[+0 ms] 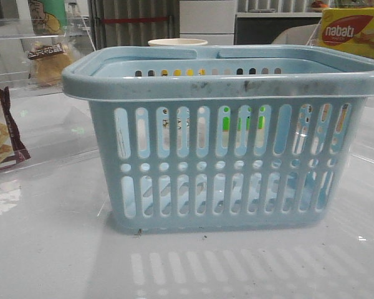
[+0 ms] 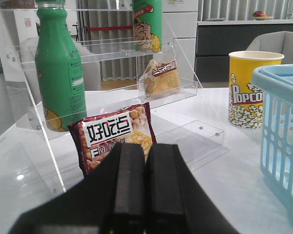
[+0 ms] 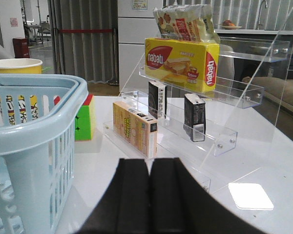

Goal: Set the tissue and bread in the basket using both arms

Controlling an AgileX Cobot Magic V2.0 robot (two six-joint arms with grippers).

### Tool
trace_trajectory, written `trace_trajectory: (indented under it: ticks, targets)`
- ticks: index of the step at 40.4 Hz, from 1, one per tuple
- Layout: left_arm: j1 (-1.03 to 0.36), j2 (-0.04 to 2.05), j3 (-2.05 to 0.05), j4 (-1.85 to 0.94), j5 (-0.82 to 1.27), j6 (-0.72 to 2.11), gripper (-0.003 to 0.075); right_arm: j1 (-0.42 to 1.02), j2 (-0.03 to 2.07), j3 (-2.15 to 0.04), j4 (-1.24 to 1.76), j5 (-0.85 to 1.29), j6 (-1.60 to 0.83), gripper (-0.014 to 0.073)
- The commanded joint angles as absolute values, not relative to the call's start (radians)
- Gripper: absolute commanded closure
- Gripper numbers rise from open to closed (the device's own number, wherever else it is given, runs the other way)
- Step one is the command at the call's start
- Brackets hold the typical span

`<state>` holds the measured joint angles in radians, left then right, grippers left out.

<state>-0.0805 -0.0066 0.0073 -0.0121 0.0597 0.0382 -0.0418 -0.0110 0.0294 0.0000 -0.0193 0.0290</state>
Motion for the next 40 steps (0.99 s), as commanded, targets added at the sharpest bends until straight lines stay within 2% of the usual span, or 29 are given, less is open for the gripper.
trace_trajectory:
  ticks: [1,19,40]
  targets:
    - [-0.087,-0.023,0.006,-0.011,-0.027,0.029,0.0629,-0.046,-0.029,0.03,0.0,-0.104,0.03,0.0536]
    - [-0.087,-0.023,0.006,0.0,-0.03,0.031,0.0629,-0.046,-0.029,0.03,0.0,-0.104,0.03,0.0536]
    - [-0.087,-0.023,-0.034,0.0,-0.145,0.031,0.0629,-0.043,-0.029,-0.02,0.0,-0.125,0.03,0.0536]
